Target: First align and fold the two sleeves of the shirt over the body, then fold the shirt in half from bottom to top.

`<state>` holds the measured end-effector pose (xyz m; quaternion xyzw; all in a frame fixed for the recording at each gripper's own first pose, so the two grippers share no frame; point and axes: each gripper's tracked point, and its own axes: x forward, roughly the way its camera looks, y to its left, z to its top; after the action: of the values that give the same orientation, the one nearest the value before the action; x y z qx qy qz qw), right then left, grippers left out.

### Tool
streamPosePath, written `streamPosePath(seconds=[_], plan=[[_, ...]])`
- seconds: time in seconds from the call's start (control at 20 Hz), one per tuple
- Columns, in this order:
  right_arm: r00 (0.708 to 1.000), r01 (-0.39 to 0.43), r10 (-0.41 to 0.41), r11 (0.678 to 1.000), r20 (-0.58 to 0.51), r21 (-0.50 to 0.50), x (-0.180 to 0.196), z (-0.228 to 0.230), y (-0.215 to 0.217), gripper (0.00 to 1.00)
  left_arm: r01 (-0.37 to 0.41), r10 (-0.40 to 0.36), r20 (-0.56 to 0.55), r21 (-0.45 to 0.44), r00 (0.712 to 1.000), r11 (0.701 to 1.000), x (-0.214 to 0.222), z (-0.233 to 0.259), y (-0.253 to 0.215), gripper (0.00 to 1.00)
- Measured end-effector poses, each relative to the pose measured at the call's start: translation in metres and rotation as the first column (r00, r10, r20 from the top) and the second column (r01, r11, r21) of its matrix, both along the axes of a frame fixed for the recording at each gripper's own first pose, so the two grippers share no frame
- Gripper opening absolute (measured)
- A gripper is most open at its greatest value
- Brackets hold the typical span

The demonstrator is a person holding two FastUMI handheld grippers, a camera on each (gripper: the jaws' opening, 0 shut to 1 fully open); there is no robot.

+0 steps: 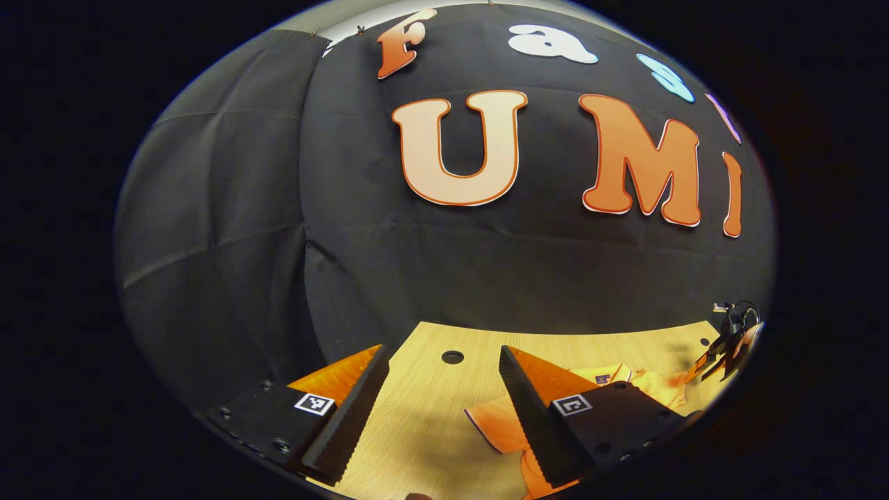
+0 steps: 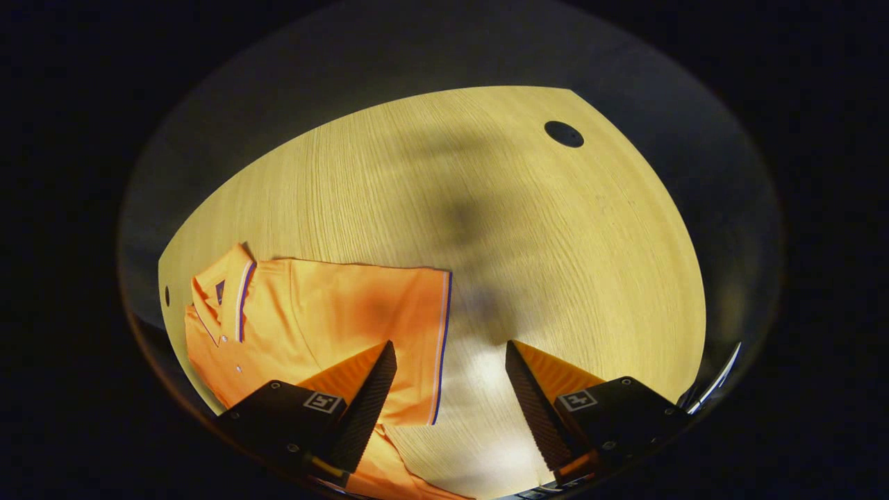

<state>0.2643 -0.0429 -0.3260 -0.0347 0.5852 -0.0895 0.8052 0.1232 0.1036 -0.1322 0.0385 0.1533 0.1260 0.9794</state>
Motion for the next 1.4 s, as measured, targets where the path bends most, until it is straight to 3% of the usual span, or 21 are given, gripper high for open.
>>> streamPosePath(seconds=[0.25, 0.45, 0.55, 0.6, 0.7, 0.75, 0.8, 1.15, 1.4], plan=[[0.999, 0.029, -0.029, 1.0, -0.027, 0.01, -0.001, -0.02, 0.003, 0.9, -0.006, 0.006, -0.032, -0.008, 0.999, 1.0, 0.004, -0.012, 0.0, 0.98], [0.999, 0.029, -0.029, 1.0, -0.025, 0.011, -0.001, -0.023, 0.006, 0.78, -0.005, 0.004, -0.04, -0.011, 0.999, 1.0, 0.003, -0.015, -0.001, 0.98], [0.999, 0.03, -0.03, 0.999, -0.014, 0.026, 0.001, -0.022, 0.009, 0.63, -0.006, 0.005, -0.047, -0.022, 0.999, 1.0, 0.001, -0.017, -0.002, 0.98], [0.999, 0.033, -0.033, 0.998, -0.006, 0.059, 0.003, -0.019, 0.012, 0.38, -0.005, 0.003, -0.05, -0.027, 0.999, 1.0, -0.001, -0.019, -0.003, 0.98], [0.999, 0.034, -0.036, 0.995, 0.018, 0.097, 0.004, -0.019, 0.014, 0.09, -0.006, 0.004, -0.052, -0.028, 0.999, 1.0, -0.003, -0.02, -0.002, 0.98], [0.999, 0.04, -0.043, 0.992, 0.02, 0.121, 0.002, -0.02, 0.017, 0.09, -0.009, 0.007, -0.055, -0.028, 0.998, 1.0, -0.005, -0.021, 0.0, 0.98], [0.999, 0.042, -0.046, 0.991, 0.029, 0.131, 0.002, -0.019, 0.017, 0.0, -0.012, 0.011, -0.057, -0.03, 0.998, 0.999, -0.005, -0.021, 0.0, 0.96], [0.989, -0.069, 0.063, 0.997, 0.132, 0.044, 0.003, 0.026, 0.033, 0.0, -0.024, 0.023, -0.032, -0.044, 0.999, 0.999, -0.023, -0.01, 0.023, 0.98], [0.955, -0.203, 0.217, 0.975, 0.204, -0.088, -0.006, 0.069, 0.074, 0.0, -0.016, 0.016, -0.004, -0.056, 1.0, 0.998, -0.042, 0.003, 0.044, 0.98]])
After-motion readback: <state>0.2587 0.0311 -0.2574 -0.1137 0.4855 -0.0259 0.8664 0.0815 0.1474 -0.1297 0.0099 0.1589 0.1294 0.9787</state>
